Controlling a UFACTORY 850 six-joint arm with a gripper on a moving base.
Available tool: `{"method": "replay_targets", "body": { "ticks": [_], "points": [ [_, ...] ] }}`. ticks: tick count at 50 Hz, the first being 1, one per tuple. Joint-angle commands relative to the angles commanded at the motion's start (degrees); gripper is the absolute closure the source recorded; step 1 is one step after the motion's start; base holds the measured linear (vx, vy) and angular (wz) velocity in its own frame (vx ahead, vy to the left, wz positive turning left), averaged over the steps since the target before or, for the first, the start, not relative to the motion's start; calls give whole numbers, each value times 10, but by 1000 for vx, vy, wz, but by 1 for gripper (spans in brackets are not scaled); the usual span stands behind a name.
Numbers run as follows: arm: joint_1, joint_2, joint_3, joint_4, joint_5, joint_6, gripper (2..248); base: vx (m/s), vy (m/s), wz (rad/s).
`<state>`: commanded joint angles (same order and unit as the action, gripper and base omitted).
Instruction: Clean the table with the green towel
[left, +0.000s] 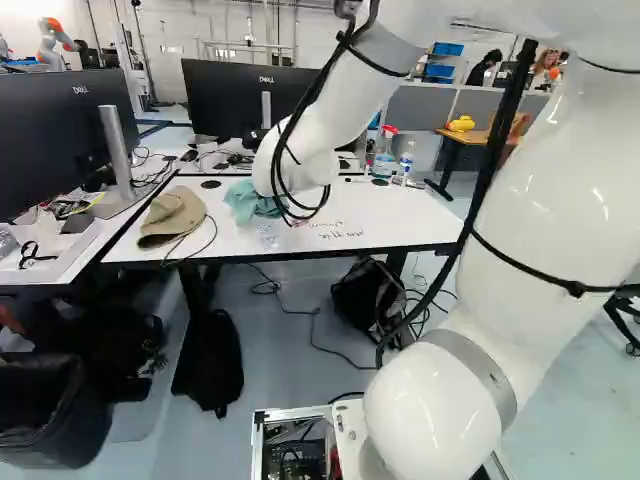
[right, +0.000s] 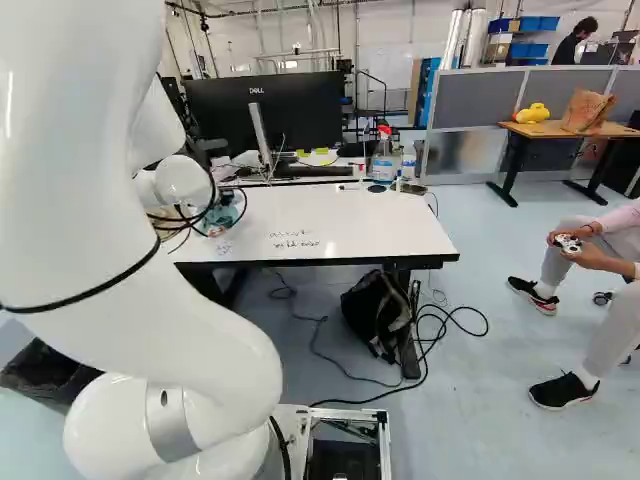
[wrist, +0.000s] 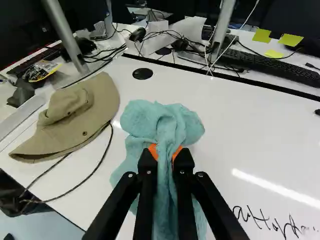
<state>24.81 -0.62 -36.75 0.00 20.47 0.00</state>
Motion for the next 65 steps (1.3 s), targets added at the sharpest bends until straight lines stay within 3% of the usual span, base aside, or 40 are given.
{"method": "replay_targets", "body": {
  "ticks": [27, 43, 65],
  "points": [
    [14, 74, 72, 0, 0, 0, 204, 0, 0, 0],
    [14, 75, 73, 0, -9, 0, 204, 0, 0, 0],
    [14, 75, 73, 0, -58, 0, 204, 0, 0, 0]
  ]
}}
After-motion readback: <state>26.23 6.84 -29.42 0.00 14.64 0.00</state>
